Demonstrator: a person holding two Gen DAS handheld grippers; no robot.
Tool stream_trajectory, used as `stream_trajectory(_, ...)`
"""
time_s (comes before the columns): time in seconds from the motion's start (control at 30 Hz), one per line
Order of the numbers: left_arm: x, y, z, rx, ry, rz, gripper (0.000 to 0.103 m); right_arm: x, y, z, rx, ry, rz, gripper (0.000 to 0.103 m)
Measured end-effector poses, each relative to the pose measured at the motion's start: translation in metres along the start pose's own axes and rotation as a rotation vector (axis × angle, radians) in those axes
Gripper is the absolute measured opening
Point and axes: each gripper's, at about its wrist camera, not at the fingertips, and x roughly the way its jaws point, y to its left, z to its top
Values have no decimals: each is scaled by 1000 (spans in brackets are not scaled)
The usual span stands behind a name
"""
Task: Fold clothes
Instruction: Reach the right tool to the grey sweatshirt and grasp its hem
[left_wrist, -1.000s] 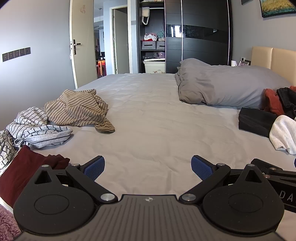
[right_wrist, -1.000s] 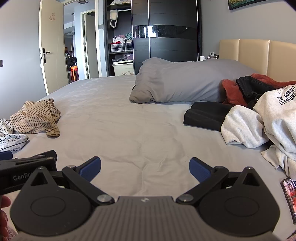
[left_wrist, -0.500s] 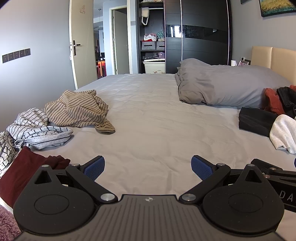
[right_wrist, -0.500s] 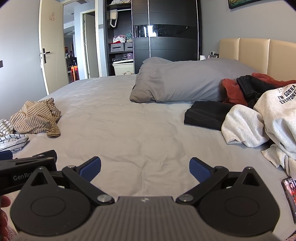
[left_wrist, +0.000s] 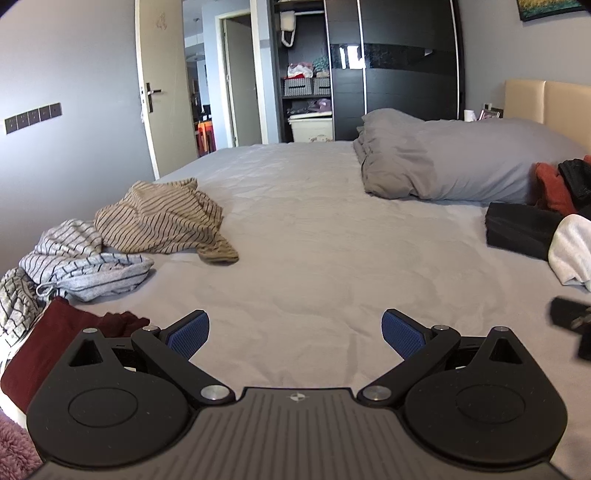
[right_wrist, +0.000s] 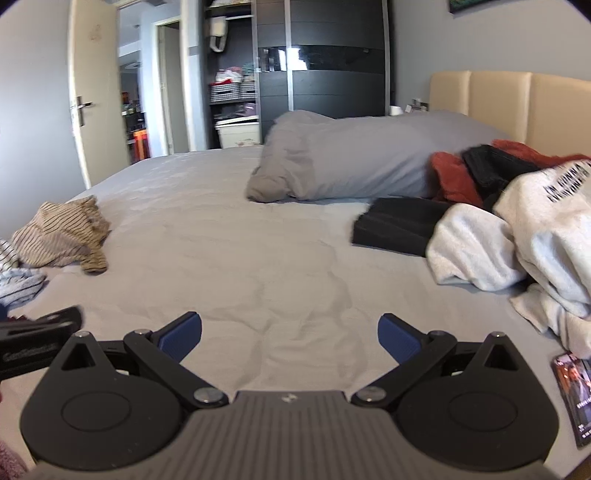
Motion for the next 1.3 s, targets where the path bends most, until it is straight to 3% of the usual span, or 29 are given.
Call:
stream_trajectory(0.37, 11, -13, 6, 78, 19, 18, 102, 12, -90, 22, -53, -12, -250, 103)
stream_trajectory(0.77, 29, -69, 10, 225, 26, -40, 102, 61, -208, 44, -183, 13, -572, 103)
stream_trajectory(0.97, 39, -78, 2, 252, 48, -36, 102, 109, -249, 47, -220, 58, -617, 103)
stream_trajectory(1.1, 45, -79, -1, 255, 64, -32, 102, 145, -262, 40, -318, 96, -678, 103)
stream_trajectory(1.3, 53, -72, -6, 254, 95, -2, 102, 162, -292, 44, -291, 111, -709, 100)
